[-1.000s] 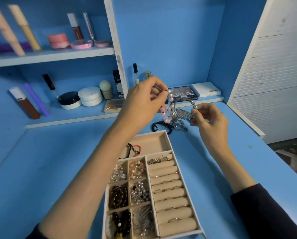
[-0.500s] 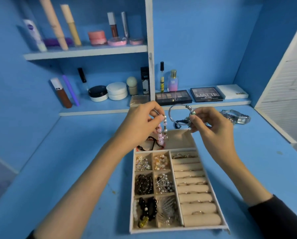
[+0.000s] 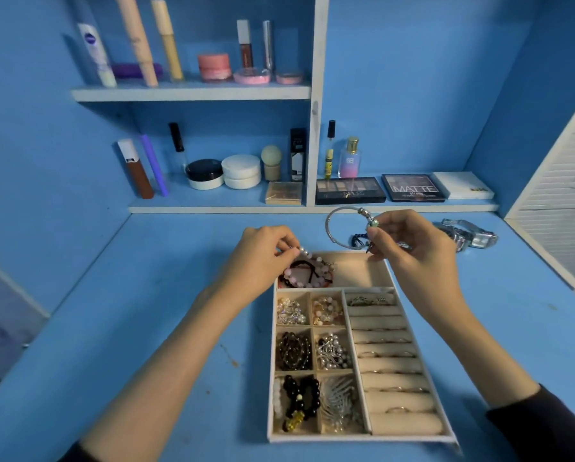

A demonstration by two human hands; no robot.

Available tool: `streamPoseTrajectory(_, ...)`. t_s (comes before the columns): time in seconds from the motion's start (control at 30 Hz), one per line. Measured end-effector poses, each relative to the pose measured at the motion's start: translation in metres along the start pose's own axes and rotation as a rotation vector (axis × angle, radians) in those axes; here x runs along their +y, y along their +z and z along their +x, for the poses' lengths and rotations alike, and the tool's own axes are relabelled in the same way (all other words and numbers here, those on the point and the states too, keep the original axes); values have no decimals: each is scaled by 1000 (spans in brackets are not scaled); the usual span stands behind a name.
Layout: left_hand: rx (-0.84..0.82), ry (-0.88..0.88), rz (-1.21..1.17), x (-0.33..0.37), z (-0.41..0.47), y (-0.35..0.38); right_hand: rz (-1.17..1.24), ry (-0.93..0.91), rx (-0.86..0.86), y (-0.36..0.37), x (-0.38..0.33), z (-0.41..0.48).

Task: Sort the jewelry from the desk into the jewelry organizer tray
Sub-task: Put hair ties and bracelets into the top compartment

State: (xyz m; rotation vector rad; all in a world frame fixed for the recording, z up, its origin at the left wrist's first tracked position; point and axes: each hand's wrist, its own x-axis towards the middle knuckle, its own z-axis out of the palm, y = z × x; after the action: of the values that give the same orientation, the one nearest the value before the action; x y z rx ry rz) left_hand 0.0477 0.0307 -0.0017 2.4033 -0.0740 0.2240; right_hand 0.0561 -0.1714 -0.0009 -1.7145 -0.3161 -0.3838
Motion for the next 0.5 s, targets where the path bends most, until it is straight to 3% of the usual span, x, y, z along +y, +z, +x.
streamPoseTrajectory(0.33, 95, 82, 454, -7, -3, 6, -162, 28, -62, 6, -8, 3)
streamPoseTrajectory(0.4, 77, 27, 427, -9, -2, 7, -171, 76, -107, 9, -8, 5)
streamPoseTrajectory(0.5, 64, -119, 150, -16, 2, 8, -109, 202, -174, 14, -9, 9)
